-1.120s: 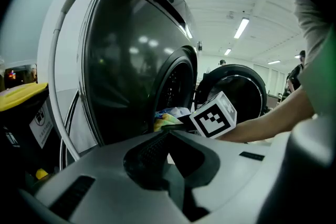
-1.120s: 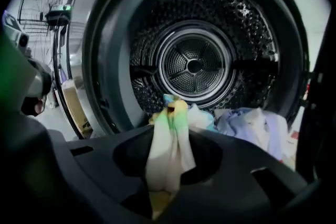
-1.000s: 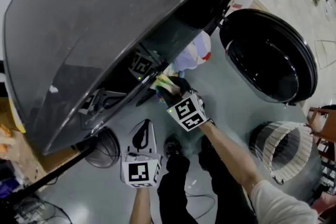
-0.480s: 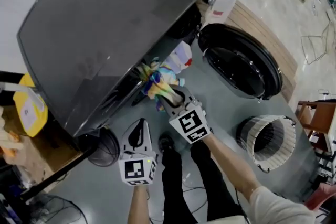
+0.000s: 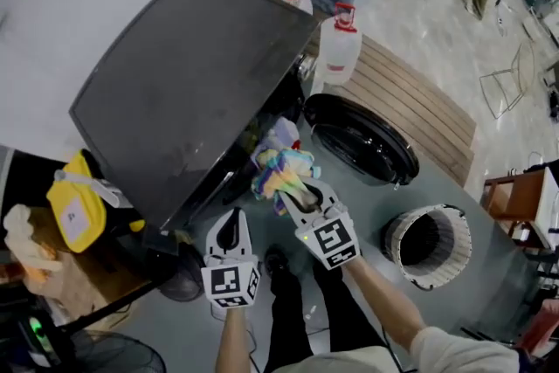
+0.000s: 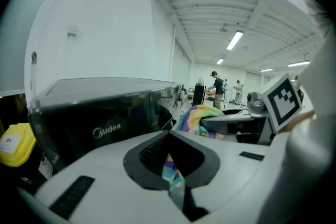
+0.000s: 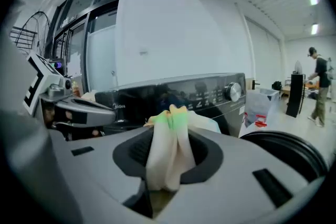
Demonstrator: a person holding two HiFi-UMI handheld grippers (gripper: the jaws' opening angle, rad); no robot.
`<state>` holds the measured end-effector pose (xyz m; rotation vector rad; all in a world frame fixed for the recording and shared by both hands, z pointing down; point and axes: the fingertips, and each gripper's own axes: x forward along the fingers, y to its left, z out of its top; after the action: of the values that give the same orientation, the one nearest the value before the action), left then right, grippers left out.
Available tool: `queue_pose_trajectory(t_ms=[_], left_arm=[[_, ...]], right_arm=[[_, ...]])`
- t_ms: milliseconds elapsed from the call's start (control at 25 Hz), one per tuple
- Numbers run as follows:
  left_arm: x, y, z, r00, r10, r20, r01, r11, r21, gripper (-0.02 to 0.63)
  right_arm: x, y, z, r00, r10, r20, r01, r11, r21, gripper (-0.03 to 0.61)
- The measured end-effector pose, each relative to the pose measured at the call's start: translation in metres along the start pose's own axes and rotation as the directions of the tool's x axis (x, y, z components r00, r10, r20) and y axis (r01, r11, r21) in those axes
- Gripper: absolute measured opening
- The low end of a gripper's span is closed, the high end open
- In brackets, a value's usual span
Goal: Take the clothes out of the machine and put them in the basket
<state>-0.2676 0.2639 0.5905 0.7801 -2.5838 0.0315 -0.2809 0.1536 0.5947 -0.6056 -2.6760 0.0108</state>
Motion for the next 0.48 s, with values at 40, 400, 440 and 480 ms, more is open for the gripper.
queue_pose_trajectory(t_ms=[40, 400, 440, 480], left_arm=[[-0.003, -0.006, 0.012, 1.0, -0.005, 0.005, 0.005, 1.0, 0.003, 0.018], [-0.035, -0.058, 0.103, 0.998, -0.059, 0.037, 0.058, 0.998, 0.029, 0.018], [-0.037, -0.064, 0.112, 0.997, -0.069, 0.043, 0.067, 0.997, 0.038, 0.018], [-0.039, -0.069, 0.121, 0.996, -0.079, 0.05, 0.077, 0.996, 0.046, 0.018]], right_arm=[[-0.013, -0.005, 0.011, 1.0, -0.016, 0.006, 0.016, 1.0, 0.009, 0.112], [-0.137, -0.04, 0.09, 0.982, -0.185, 0.028, 0.183, 0.981, 0.06, 0.112], [-0.149, -0.043, 0.099, 0.979, -0.203, 0.038, 0.2, 0.978, 0.062, 0.112], [-0.161, -0.045, 0.108, 0.974, -0.221, 0.048, 0.218, 0.974, 0.063, 0.112]])
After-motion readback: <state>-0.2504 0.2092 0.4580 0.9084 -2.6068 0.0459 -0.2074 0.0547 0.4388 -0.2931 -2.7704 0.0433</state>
